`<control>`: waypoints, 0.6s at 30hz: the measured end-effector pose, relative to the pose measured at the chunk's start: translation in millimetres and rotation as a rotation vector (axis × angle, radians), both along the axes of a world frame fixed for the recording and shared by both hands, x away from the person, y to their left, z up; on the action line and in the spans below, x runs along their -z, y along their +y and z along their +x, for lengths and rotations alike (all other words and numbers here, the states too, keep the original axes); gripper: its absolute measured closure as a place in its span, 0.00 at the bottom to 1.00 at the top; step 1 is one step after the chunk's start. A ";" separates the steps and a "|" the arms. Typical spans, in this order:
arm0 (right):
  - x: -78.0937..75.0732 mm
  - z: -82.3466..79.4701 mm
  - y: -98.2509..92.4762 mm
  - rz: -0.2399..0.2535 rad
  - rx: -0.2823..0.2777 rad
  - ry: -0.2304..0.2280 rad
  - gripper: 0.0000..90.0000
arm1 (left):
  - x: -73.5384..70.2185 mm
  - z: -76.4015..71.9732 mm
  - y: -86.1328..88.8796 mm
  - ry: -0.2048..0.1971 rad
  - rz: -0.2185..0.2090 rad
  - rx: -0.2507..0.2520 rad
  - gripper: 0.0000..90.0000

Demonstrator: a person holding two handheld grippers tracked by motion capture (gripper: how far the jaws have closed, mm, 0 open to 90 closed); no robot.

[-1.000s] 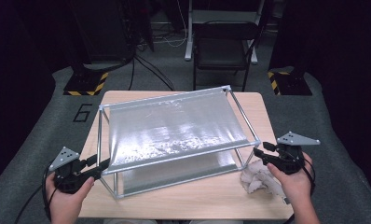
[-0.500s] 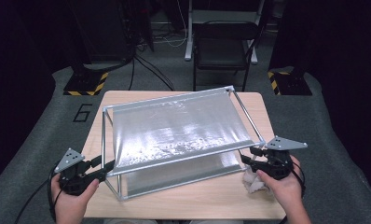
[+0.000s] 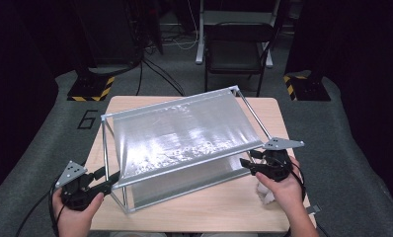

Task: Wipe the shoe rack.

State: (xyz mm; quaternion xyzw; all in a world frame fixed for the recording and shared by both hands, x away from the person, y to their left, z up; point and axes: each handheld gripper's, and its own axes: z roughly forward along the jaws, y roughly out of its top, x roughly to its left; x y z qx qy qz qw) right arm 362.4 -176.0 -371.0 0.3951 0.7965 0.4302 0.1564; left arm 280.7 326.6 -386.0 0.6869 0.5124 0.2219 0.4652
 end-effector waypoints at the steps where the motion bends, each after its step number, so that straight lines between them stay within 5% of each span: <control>1: -0.4 1.8 1.1 -0.003 -0.004 -0.005 0.54 | 0.0 0.1 -1.7 0.003 -0.001 0.000 0.50; 12: -3.4 11.9 9.4 -0.002 0.004 -0.003 0.51 | 0.6 -6.1 -25.4 -0.005 -0.005 -0.028 0.46; 16: -2.5 7.8 7.2 0.007 0.001 -0.011 0.51 | -4.8 -5.4 -17.9 -0.011 -0.060 -0.020 0.39; 18: -2.6 6.3 6.3 0.009 -0.005 -0.010 0.51 | -7.3 -3.5 -13.9 -0.015 -0.046 -0.019 0.38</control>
